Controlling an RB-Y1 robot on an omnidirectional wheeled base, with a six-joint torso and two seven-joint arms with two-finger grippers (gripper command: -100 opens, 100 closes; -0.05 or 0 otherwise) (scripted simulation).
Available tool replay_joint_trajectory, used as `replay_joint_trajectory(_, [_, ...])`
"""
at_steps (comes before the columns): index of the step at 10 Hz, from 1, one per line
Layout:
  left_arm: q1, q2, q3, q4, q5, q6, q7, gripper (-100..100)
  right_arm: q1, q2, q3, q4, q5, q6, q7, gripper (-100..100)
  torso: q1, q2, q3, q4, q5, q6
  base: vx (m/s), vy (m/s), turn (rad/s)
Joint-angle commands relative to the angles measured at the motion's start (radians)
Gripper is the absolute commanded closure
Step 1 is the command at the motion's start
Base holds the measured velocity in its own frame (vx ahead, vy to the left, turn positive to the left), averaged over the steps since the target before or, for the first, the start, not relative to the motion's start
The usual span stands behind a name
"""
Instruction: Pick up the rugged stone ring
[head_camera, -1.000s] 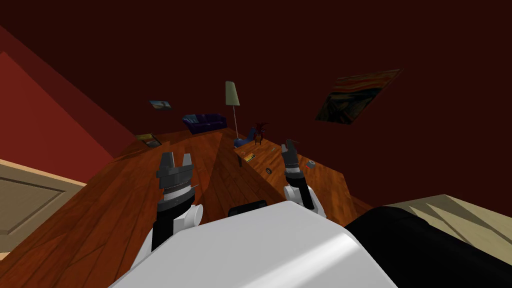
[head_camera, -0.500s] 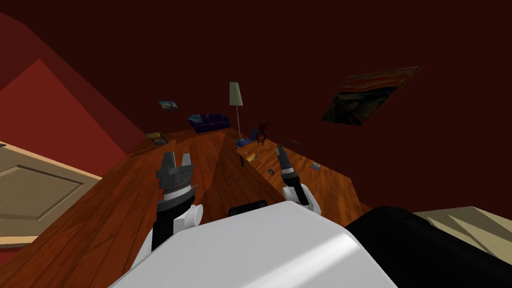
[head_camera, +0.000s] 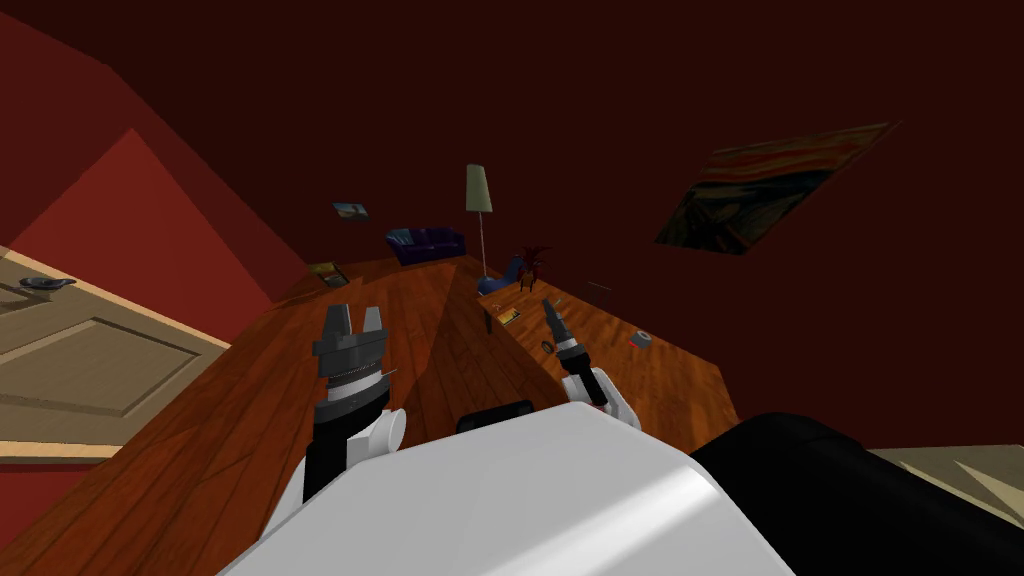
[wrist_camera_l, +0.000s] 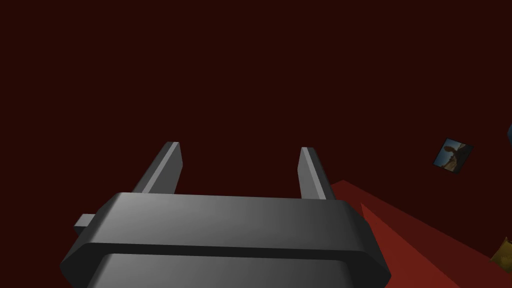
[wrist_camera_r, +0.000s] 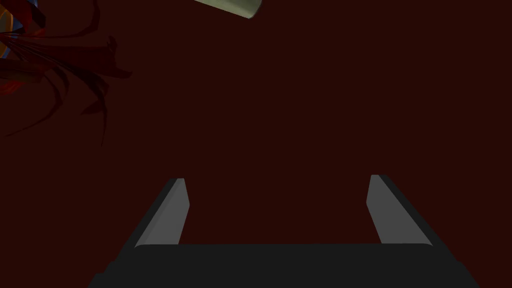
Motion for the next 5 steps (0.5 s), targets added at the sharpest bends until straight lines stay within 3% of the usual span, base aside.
replay_joint_trajectory(1, [0.000, 0.000, 0.000, 0.000, 0.000, 0.000, 0.000, 0, -0.003, -0.023, 0.009, 0.050, 0.018, 0.000, 0.018, -100, 0.000, 0.000, 0.000, 0.000, 0.000, 0.000, 0.023, 0.017, 0.065])
replay_joint_trajectory(2, [0.000, 0.000, 0.000, 0.000, 0.000, 0.000, 0.000, 0, -0.003, -0.023, 0.009, 0.061, 0.018, 0.000, 0.018, -100, 0.000, 0.000, 0.000, 0.000, 0.000, 0.000, 0.018, 0.012, 0.036])
replay_joint_trajectory(5, [0.000, 0.000, 0.000, 0.000, 0.000, 0.000, 0.000, 0, -0.029, -0.085, 0.042, 0.174, 0.071, 0.034, 0.070, -100, 0.000, -0.001, 0.000, 0.000, 0.000, 0.000, 0.031, 0.021, 0.115])
